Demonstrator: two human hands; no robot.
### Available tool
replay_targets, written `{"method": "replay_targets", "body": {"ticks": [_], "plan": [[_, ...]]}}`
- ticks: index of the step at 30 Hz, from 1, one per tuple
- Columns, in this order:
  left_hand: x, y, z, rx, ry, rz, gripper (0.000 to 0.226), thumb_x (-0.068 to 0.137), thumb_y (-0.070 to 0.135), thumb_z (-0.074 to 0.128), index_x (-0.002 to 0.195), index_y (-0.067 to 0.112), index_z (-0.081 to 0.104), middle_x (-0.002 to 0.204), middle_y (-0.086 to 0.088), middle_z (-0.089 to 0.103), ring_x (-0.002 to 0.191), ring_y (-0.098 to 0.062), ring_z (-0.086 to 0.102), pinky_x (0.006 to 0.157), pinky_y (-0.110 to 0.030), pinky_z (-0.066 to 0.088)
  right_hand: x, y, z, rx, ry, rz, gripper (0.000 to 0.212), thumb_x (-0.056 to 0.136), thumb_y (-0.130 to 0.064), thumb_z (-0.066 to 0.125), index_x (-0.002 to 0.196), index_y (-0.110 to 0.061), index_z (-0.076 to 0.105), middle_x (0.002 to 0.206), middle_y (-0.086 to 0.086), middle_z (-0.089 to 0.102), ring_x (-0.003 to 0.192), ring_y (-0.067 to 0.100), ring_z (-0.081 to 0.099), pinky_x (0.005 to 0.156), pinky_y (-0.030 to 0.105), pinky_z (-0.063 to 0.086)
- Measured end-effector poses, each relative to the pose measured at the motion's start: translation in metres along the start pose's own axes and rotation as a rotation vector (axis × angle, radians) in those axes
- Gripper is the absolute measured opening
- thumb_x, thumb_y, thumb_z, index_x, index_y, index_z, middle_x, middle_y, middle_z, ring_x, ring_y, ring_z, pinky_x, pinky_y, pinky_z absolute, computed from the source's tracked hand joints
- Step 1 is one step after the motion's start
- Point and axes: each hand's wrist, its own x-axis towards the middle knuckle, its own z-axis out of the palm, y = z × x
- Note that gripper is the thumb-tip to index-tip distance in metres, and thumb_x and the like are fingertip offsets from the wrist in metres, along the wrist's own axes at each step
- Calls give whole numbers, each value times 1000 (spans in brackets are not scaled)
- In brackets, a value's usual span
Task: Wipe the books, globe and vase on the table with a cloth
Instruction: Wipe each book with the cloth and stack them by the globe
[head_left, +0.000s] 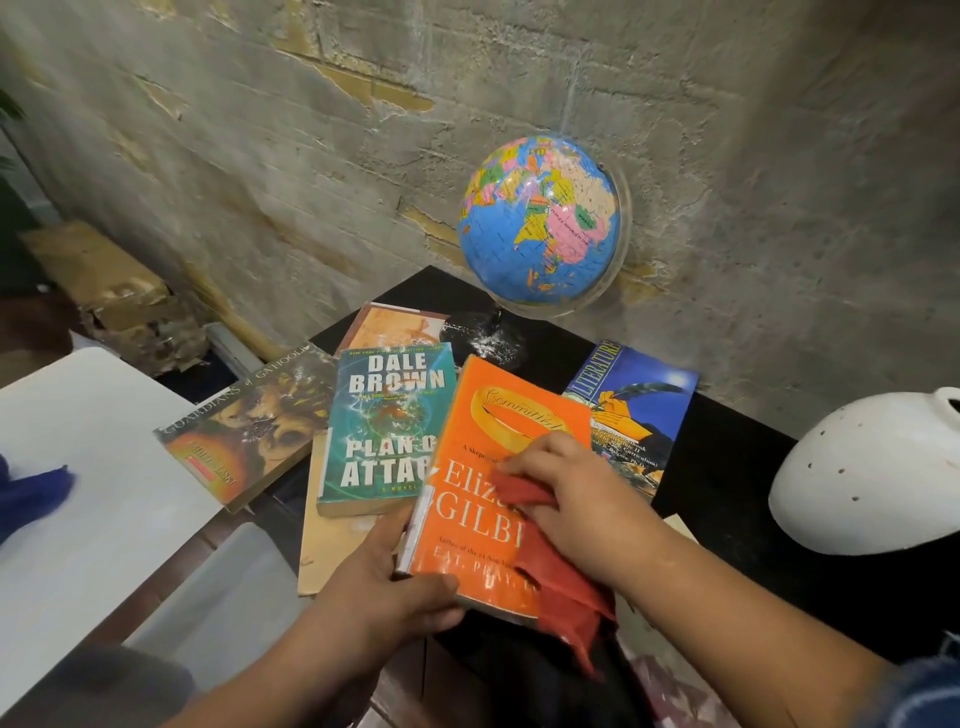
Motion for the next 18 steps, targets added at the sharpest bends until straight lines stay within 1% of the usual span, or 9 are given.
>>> {"method": "replay_targets", "body": {"ticks": [4,5,7,9,10,12,14,16,18], "plan": [[0,1,3,17,-11,9,70,60,1,69,122,30,55,109,-21,66,86,-25,67,66,-32,58,-18,-35,11,61,-216,-267,44,85,-17,60,123,-39,58,127,-15,41,115,11,50,95,26,42],[0,2,3,22,-12,13,69,60,1,68,122,30,55,109,-22,64,84,-25,66,67,-32,58,-16,-36,11,63,-231,-295,45,85,-15,60,122,-39,58,127,-16,41,114,10,50,95,26,42],[-1,3,2,15,-6,15,68,60,4,69,120,33,55,109,-22,65,84,-26,66,66,-33,59,-2,-24,7,79,-128,-212,49,83,-9,61,122,-37,61,125,-14,44,117,9,49,99,25,40],[-2,2,2,5,-7,16,67,59,7,71,119,35,55,107,-18,68,85,-25,68,65,-32,58,7,-11,3,82,11,-58,45,86,-12,63,123,-36,62,124,-12,45,117,9,49,101,22,38],[-2,1,4,4,-5,16,67,60,8,71,119,35,56,106,-17,69,85,-25,68,65,-31,57,7,-11,3,80,28,-52,43,87,-14,64,124,-35,62,125,-11,45,117,10,49,100,19,37],[-1,0,5,6,13,20,66,60,7,70,119,34,57,106,-18,68,83,-25,67,64,-32,57,2,-23,9,89,-68,-202,45,85,-13,62,125,-32,62,129,-9,46,119,10,49,99,15,35],[0,-2,6,-1,32,23,67,60,5,68,121,31,55,108,-22,65,81,-24,66,64,-33,58,-3,-37,16,99,-165,-356,47,83,-12,61,124,-35,61,131,-11,45,119,11,50,98,20,39],[0,-3,6,-4,50,24,67,59,6,68,121,30,55,104,-19,66,79,-22,66,62,-32,57,6,-34,15,116,-165,-357,48,83,-9,62,124,-35,62,129,-10,46,118,11,50,98,20,39],[0,-2,5,-5,47,18,67,59,9,70,120,32,56,103,-14,69,82,-23,67,63,-31,57,23,-21,10,135,-46,-219,48,83,-7,64,124,-32,63,125,-7,49,117,10,50,98,9,32]]}}
